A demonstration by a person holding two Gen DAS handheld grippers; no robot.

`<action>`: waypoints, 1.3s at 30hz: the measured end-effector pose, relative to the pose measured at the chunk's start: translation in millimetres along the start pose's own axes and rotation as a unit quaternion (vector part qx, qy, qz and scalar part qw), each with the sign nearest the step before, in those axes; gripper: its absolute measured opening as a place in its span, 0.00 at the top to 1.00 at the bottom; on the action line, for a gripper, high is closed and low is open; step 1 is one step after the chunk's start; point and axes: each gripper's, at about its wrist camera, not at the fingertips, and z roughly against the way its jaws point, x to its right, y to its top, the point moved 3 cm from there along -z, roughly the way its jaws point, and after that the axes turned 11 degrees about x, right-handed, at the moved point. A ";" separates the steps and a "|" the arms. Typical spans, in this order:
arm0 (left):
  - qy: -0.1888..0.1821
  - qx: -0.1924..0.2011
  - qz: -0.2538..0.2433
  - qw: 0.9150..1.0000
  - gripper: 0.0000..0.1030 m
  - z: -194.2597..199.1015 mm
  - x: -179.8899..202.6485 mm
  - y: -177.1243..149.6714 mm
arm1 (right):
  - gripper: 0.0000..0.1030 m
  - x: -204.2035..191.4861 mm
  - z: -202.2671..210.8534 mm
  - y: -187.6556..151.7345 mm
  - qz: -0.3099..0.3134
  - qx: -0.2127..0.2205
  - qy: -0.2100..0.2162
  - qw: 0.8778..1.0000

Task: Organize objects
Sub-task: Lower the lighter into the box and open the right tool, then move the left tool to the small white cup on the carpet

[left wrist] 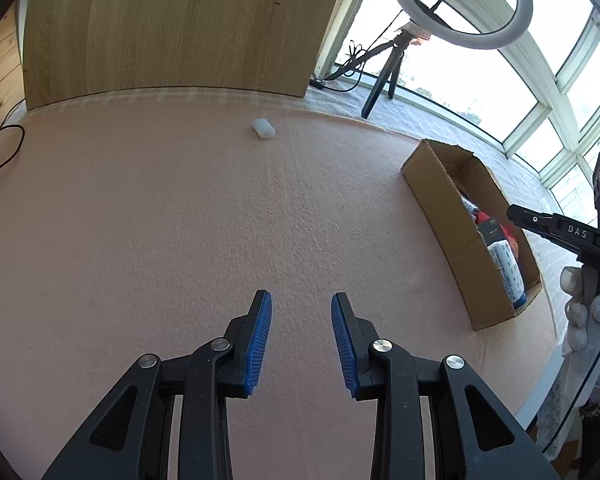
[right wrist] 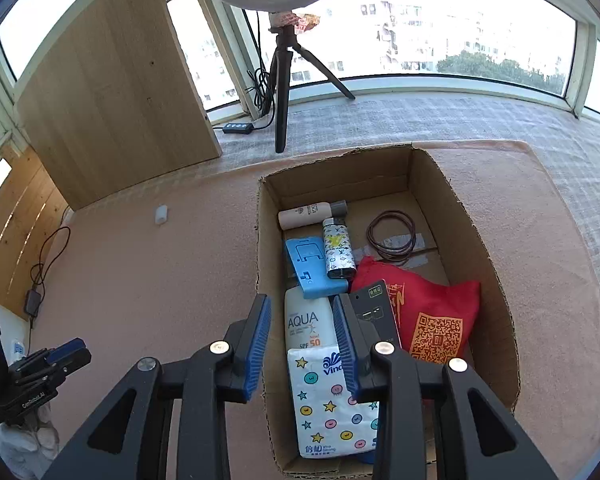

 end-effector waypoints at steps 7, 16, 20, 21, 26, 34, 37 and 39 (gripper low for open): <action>0.015 0.012 0.002 1.000 0.67 -16.4 -5.2 31.5 | 0.51 -38.0 31.0 -9.4 0.022 0.015 0.028 0.999; 0.037 0.025 -0.002 0.999 0.67 -58.6 -9.8 92.1 | 0.46 -64.6 45.0 -21.9 0.015 0.010 0.058 0.998; 0.048 0.015 0.008 0.999 0.67 -92.0 -17.1 107.8 | 0.44 -69.8 46.2 -33.0 0.018 0.000 0.055 0.998; 0.051 0.012 0.007 0.999 0.67 -99.9 -17.4 111.2 | 0.44 -69.6 46.9 -35.7 0.018 -0.002 0.054 0.998; 0.066 0.007 0.014 0.998 0.67 -133.9 -18.8 126.6 | 0.44 -59.6 49.8 -48.1 0.009 -0.012 0.044 0.999; 0.068 -0.007 0.062 0.996 0.68 -176.9 -34.5 142.9 | 0.44 -31.5 53.7 -58.3 -0.014 -0.020 0.020 1.000; 0.073 -0.018 0.067 0.995 0.68 -190.2 -40.1 144.0 | 0.44 -21.1 51.5 -60.2 -0.025 -0.024 0.013 0.999; 0.076 -0.026 0.062 0.995 0.68 -197.4 -40.9 143.4 | 0.44 -16.7 50.9 -59.9 -0.030 -0.024 0.011 0.999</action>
